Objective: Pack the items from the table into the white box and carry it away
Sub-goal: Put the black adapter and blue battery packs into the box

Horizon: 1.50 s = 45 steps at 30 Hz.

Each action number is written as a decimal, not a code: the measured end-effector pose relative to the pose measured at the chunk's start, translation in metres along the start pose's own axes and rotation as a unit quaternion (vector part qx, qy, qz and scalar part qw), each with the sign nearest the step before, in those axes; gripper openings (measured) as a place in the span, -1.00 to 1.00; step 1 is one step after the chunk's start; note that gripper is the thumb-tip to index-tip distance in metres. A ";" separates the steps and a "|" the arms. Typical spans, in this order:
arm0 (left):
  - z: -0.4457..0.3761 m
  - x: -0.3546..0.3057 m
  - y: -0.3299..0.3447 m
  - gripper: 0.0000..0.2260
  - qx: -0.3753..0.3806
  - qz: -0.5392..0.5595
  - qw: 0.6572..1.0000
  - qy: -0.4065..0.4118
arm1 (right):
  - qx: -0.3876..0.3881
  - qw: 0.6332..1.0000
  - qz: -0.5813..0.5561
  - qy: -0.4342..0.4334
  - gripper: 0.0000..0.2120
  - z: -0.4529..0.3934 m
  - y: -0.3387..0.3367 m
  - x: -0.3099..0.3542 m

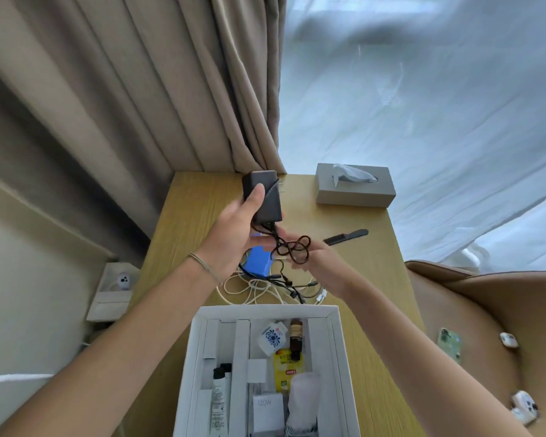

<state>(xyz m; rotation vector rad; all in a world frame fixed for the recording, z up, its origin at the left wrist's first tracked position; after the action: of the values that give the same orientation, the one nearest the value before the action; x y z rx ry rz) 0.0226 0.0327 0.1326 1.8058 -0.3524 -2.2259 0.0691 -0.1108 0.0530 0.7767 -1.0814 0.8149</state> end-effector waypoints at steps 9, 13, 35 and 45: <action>0.031 -0.040 -0.061 -0.68 -0.112 0.020 0.991 0.072 | 0.021 0.997 0.072 0.032 -0.61 0.002 0.006 -0.006; 0.048 -0.022 -0.088 -0.74 -0.103 -0.119 0.987 0.014 | 0.079 0.991 0.105 0.026 -0.64 0.017 -0.002 0.022; 0.089 0.010 -0.027 -0.46 0.118 -0.416 0.902 0.002 | -0.148 0.947 0.267 -0.101 -0.77 -0.001 0.005 0.109; 0.094 -0.020 -0.056 -0.51 -0.023 -0.335 0.932 0.138 | 0.005 0.915 0.389 0.111 -0.71 0.000 0.057 -0.005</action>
<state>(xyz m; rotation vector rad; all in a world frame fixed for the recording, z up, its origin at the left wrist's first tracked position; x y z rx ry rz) -0.0678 0.0944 0.1506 2.4342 0.4396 -2.2674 0.0186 -0.0841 0.0566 0.2203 -1.1827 1.5412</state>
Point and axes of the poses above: each hand's wrist, its own z-axis away from the middle knuckle, its own y-axis out of the palm, x = y × z, the point moved 5 cm from there along -z, towards the middle knuckle, and after that the axes turned 14 degrees about x, right-handed, at the moved point
